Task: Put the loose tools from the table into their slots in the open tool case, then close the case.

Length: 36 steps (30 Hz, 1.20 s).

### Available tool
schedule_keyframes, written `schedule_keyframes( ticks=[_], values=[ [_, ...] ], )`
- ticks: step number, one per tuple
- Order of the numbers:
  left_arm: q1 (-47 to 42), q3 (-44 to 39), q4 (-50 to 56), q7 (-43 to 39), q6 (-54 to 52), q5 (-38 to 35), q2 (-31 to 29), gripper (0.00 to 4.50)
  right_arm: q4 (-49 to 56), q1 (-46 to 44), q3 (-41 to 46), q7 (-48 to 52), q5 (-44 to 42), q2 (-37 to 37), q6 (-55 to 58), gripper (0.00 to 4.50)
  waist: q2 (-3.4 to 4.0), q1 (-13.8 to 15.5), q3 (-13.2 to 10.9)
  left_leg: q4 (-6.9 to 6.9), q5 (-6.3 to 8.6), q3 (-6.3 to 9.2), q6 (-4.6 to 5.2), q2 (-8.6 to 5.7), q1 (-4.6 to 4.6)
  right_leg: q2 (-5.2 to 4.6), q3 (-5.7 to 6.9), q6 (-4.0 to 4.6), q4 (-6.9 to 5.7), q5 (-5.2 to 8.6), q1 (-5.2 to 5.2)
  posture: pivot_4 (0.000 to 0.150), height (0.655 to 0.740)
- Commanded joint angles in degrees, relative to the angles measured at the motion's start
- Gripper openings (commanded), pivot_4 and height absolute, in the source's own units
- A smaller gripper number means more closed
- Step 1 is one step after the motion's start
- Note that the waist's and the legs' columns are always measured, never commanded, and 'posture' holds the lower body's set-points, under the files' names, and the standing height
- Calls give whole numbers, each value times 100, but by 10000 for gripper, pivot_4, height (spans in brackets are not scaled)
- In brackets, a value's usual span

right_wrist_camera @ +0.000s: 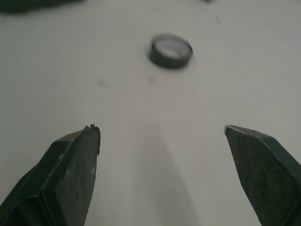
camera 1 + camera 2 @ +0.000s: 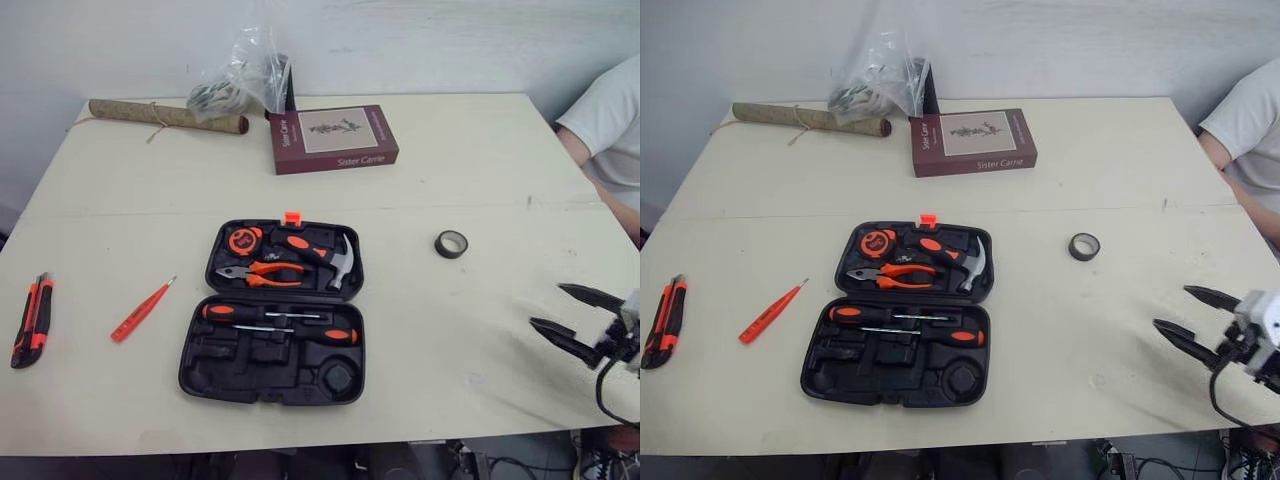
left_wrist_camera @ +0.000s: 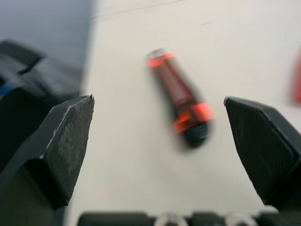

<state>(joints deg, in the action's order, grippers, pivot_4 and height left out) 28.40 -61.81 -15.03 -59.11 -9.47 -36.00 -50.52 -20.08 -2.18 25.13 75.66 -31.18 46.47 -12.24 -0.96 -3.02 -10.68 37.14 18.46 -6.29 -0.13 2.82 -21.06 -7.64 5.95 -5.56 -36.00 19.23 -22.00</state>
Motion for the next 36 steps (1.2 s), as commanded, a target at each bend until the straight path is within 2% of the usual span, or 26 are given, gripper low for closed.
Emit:
schedule_keyframes(
  ticks=[1,7,11,17,22,26,29,32,35,36],
  values=[
    [-216,557,817,-252,-493,-215,-238,45000,1593,-94,-294,31,-775,-351,486,44053,2,22,-1,0,-10,2,-7,-1,-1,0,-1,0,-1,0,0,1500,7400],
    [-1022,1996,1113,-37,-849,407,-515,45000,3225,-33,-904,-311,-1064,-896,941,44053,1,149,-1,1,-16,-6,-13,-5,-9,6,6,-2,3,-1,-4,1500,7400],
    [-1676,2895,763,102,-853,835,-455,45000,3953,140,-1262,-293,-1078,-1200,866,44053,-5,159,2,6,-13,-11,-7,-7,-13,10,8,-7,4,-4,-4,1500,7400],
    [-2388,3701,877,468,-1128,1062,-91,45000,3991,313,-1456,-43,-928,-1280,688,44053,-7,144,4,16,-15,-13,-2,-10,-11,11,5,-11,-4,-6,-3,1500,7400],
    [-2611,4009,986,818,-1393,1326,-61,45000,3902,346,-1389,-96,-876,-1259,613,44053,-9,154,5,18,-19,-16,-3,-7,-7,15,6,-12,-11,-6,-5,1500,7400],
    [-2491,4284,1013,719,-1334,1567,-101,45000,3703,400,-1344,2,-824,-1251,488,44053,-9,161,5,24,-19,-16,0,-11,-5,12,4,-12,-17,-6,-3,1500,7400],
    [-2356,4428,988,799,-1246,1725,31,37018,3627,423,-1307,41,-815,-1226,420,45000,-7,159,6,23,-18,-17,1,-11,1,10,3,-12,-16,-6,2,1500,7400],
    [-2322,4416,970,942,-1257,1720,236,22900,3593,442,-1284,55,-809,-1212,385,45000,7,160,14,21,-18,-18,2,-11,2,10,2,-12,-16,-6,2,1500,7400],
    [-2277,4416,1004,1001,-1216,1728,354,14217,3589,488,-1254,63,-810,-1195,383,45000,40,161,34,22,-18,-20,3,-12,8,9,1,-12,-15,-6,6,1500,7400],
    [-2265,4404,1024,1001,-1193,1732,373,9122,3593,504,-1243,68,-811,-1194,386,45000,45,162,37,23,-17,-20,4,-12,13,9,1,-12,-15,-6,12,1500,7400]
  ],
)
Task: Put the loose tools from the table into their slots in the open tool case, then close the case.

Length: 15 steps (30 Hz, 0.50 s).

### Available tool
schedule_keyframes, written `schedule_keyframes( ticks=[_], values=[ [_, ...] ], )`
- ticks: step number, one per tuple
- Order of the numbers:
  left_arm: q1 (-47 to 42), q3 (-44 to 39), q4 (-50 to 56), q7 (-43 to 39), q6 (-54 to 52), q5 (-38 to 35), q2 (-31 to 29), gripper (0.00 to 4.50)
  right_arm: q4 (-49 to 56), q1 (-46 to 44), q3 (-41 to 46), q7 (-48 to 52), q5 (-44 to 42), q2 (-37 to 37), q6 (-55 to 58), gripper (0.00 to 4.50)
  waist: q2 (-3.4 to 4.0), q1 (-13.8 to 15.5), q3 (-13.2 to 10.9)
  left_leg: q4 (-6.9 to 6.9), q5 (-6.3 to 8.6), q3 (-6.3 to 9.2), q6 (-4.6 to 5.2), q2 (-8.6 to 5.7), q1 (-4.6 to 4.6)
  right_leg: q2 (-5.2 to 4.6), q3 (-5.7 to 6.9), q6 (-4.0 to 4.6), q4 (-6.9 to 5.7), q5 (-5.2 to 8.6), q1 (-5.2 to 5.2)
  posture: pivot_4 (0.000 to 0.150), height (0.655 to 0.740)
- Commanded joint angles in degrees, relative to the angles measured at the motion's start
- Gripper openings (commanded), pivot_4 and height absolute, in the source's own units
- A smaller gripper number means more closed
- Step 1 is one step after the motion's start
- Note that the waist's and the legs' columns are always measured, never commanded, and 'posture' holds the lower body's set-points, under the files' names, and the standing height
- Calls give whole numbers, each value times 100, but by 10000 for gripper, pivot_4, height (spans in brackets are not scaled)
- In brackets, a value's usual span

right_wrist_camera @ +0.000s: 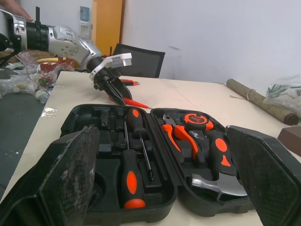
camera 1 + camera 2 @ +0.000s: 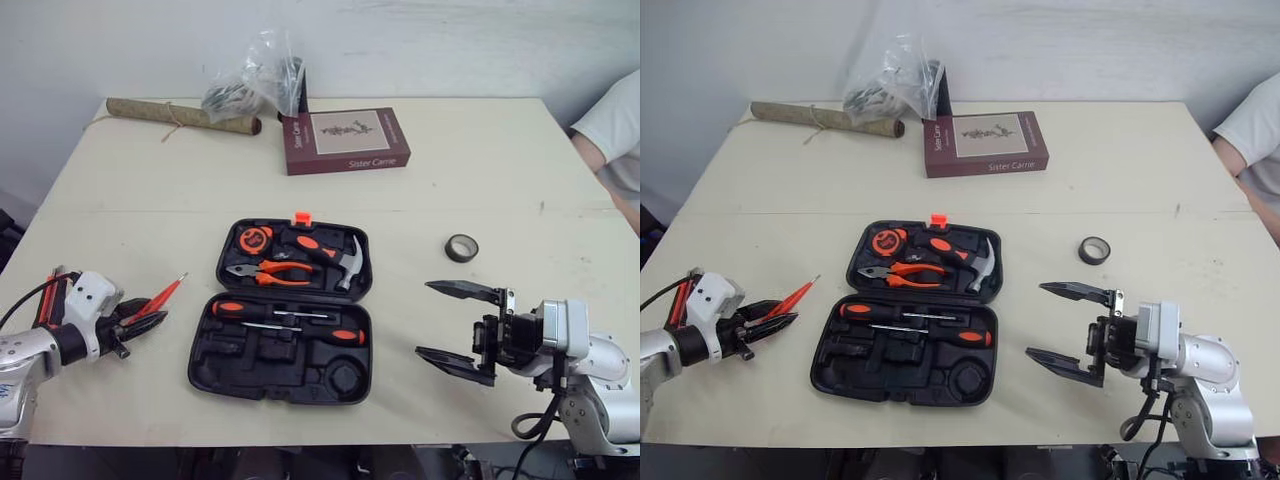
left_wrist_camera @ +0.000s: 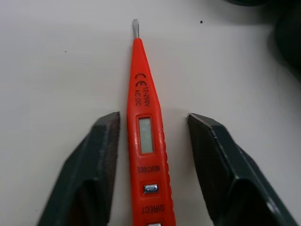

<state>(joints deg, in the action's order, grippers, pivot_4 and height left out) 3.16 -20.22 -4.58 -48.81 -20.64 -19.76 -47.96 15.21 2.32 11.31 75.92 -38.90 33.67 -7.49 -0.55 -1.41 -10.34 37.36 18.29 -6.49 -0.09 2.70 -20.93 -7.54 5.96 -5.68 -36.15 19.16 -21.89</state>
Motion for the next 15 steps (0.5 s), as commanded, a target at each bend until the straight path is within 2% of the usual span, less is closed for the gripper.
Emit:
schedule_keyframes(
  ticks=[1,2,8,11,15],
  values=[
    [251,203,7,-35,-23,87,140,5328,66,69,145,46,-32,91,-84,45000,7,2,4,0,0,0,0,0,4,0,0,0,0,0,4,1500,7400],
    [191,67,32,-68,192,17,178,3684,31,92,161,77,-22,90,-111,45000,8,1,5,-1,0,0,0,0,10,0,0,0,0,0,9,1500,7400],
    [-68,-676,360,-783,1078,-716,183,3687,-229,168,242,244,18,80,-308,45000,-14,0,1,-1,3,2,3,5,15,1,3,0,8,0,20,1500,7400],
    [-112,-762,914,-1453,1262,-1071,-106,3687,-329,299,279,338,-30,175,-209,45000,-20,4,0,0,3,6,2,6,10,0,6,0,12,0,20,1500,7400],
    [-353,-229,1768,-2078,959,-1134,-812,3687,-647,478,449,675,-31,334,-427,45000,-19,21,0,4,4,5,5,-1,5,0,5,-3,17,-2,22,1500,7400]
  ],
)
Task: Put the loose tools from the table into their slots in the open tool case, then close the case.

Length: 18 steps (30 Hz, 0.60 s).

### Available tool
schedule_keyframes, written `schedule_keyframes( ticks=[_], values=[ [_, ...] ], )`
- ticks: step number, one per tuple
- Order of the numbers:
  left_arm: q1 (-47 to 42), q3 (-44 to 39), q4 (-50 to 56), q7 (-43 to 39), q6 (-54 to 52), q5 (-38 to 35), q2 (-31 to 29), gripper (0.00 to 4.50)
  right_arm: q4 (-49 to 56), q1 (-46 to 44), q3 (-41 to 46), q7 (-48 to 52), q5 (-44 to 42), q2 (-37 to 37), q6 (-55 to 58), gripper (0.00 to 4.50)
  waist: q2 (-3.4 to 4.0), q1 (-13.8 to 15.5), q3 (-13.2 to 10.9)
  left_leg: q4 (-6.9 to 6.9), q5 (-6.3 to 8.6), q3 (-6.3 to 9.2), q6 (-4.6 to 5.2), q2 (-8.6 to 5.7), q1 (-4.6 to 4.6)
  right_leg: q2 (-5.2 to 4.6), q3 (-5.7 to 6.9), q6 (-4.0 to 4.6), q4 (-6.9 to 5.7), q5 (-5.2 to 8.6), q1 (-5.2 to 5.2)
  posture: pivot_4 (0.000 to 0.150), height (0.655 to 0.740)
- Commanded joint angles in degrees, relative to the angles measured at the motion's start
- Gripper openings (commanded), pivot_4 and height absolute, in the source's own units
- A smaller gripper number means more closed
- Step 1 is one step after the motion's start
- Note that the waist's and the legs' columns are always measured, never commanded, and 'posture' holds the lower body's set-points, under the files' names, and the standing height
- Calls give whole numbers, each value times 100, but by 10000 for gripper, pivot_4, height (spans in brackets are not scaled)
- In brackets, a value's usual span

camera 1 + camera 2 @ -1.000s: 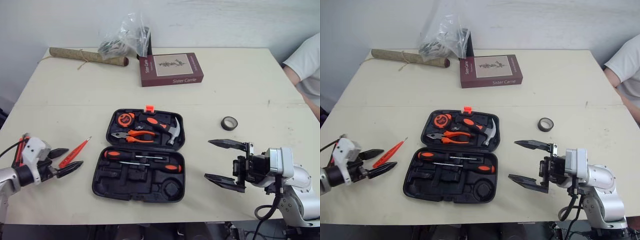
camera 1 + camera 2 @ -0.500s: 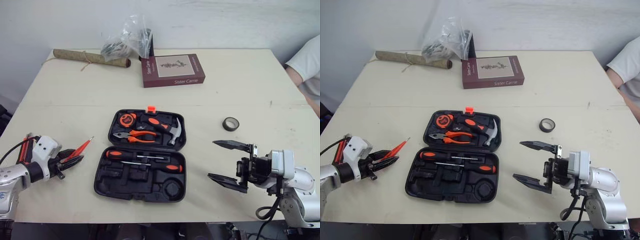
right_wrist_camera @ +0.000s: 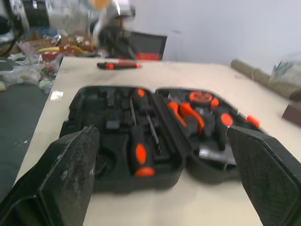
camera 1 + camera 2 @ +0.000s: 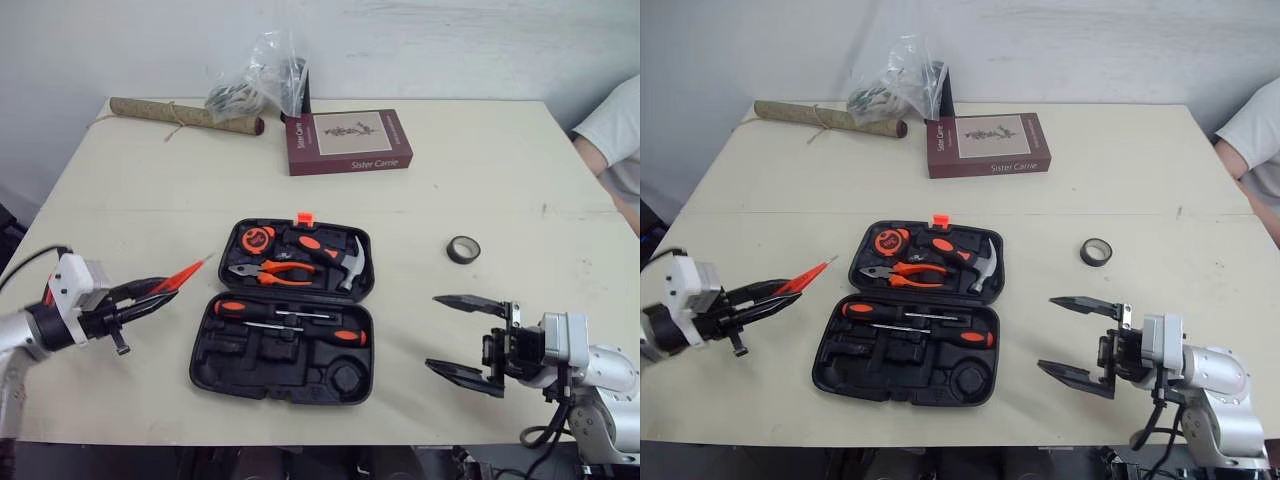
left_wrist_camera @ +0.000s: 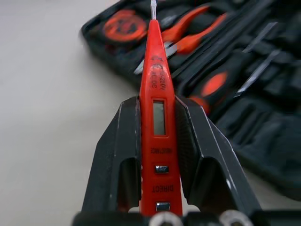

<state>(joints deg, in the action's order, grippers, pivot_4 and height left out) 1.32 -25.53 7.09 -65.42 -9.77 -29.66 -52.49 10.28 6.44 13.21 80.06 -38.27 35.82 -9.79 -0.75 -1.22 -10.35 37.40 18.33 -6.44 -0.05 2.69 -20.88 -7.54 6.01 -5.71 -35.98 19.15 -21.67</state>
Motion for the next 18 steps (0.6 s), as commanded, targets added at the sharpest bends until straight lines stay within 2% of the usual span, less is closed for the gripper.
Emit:
schedule_keyframes(
  ticks=[1,5,7,11,18],
  values=[
    [-265,492,741,-537,-213,-94,-526,3687,-217,64,280,304,-88,122,-229,45000,0,-4,0,2,0,0,0,0,2,2,-1,-1,0,-1,3,1500,7400],
    [-772,1300,1013,-788,-376,283,-987,3687,-247,55,267,328,-75,113,-268,45000,7,-22,-4,0,-1,-1,-1,0,7,23,-1,-1,-1,-1,6,1500,7400],
    [-1119,1751,1182,-780,-627,390,-1054,3687,-212,75,246,381,-81,134,-258,45000,10,-37,-6,-1,-1,-4,-1,3,7,38,-6,-1,-1,-1,4,1500,7400],
    [-1479,2546,1255,-1030,-389,1075,-1206,3687,-26,236,198,526,-166,319,3,45000,11,-27,-7,4,-1,-7,-1,5,6,50,-10,-1,-2,0,4,1500,7400],
    [-1690,3117,1307,-971,-626,1496,-1161,3687,811,291,46,209,-292,470,487,45000,11,-22,-7,21,-1,-5,0,14,-3,63,-15,-1,-3,0,0,1500,7400]
  ],
)
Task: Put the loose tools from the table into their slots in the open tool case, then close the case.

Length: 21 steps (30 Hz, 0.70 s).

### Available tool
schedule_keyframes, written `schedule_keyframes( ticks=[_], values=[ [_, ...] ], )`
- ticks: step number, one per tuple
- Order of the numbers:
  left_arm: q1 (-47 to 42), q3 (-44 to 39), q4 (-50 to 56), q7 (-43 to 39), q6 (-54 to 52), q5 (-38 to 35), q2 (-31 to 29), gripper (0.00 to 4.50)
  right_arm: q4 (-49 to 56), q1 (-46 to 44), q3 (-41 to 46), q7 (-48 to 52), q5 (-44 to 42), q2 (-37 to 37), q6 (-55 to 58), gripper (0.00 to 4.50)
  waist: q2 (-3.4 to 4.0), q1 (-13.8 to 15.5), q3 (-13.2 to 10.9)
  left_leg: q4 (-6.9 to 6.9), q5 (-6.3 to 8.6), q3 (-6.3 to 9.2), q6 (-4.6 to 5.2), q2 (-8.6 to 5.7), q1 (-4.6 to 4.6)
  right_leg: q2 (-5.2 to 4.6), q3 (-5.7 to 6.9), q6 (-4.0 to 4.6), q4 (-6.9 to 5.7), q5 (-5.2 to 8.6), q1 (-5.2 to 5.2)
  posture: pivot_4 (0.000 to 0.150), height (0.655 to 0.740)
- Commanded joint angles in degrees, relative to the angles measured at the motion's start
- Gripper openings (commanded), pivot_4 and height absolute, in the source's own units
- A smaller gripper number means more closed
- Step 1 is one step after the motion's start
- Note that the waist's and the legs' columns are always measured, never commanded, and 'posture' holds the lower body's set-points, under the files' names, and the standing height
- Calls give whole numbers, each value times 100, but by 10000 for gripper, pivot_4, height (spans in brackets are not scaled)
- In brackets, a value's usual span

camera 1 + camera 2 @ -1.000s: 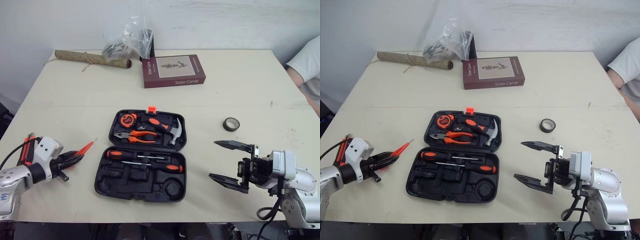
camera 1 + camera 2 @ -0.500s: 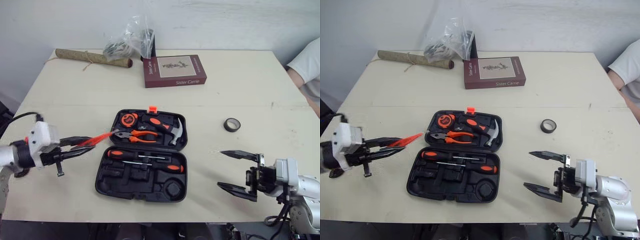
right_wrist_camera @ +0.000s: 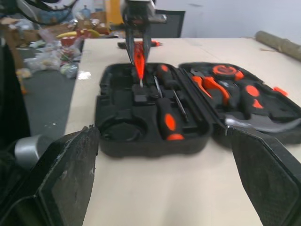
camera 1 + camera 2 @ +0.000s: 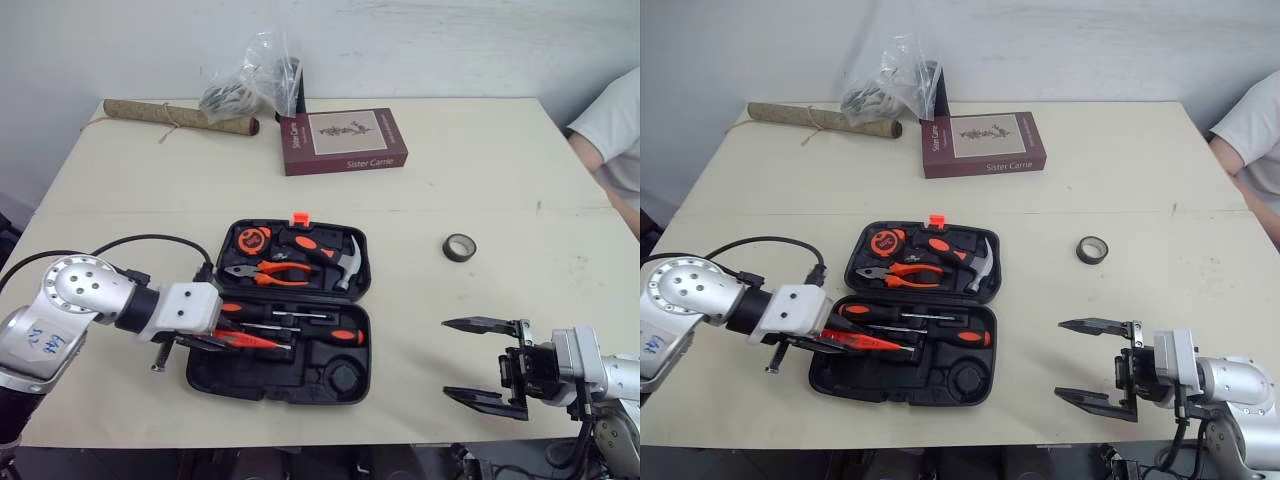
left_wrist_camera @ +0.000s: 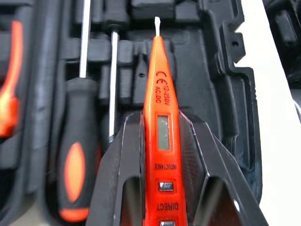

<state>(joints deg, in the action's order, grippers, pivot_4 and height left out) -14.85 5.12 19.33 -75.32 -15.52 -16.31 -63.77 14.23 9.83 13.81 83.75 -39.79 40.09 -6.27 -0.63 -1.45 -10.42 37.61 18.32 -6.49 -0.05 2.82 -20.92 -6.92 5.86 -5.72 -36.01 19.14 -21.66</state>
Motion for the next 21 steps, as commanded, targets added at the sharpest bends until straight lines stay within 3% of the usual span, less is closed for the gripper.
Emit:
schedule_keyframes(
  ticks=[1,7,13,21],
  values=[
    [-92,94,41,58,-38,250,-23,3687,506,-87,-45,-238,-120,27,186,45000,0,3,0,1,0,2,0,0,-1,1,0,0,0,0,0,1500,7400],
    [-100,125,-127,244,3,485,94,3687,793,-160,-149,-517,-57,8,392,45000,0,32,0,13,1,8,2,1,-13,3,1,0,0,0,-4,1500,7400],
    [-199,84,-79,462,-336,221,478,3687,841,-153,-157,-603,-62,40,470,45000,0,127,0,29,5,8,8,2,-16,3,0,-1,-6,0,-4,1500,7400],
    [-222,315,-233,443,-257,682,385,3687,851,-145,-144,-613,-54,50,528,45000,0,148,0,37,8,9,12,1,-21,4,1,-2,-7,-1,-4,1500,7400]
  ],
)
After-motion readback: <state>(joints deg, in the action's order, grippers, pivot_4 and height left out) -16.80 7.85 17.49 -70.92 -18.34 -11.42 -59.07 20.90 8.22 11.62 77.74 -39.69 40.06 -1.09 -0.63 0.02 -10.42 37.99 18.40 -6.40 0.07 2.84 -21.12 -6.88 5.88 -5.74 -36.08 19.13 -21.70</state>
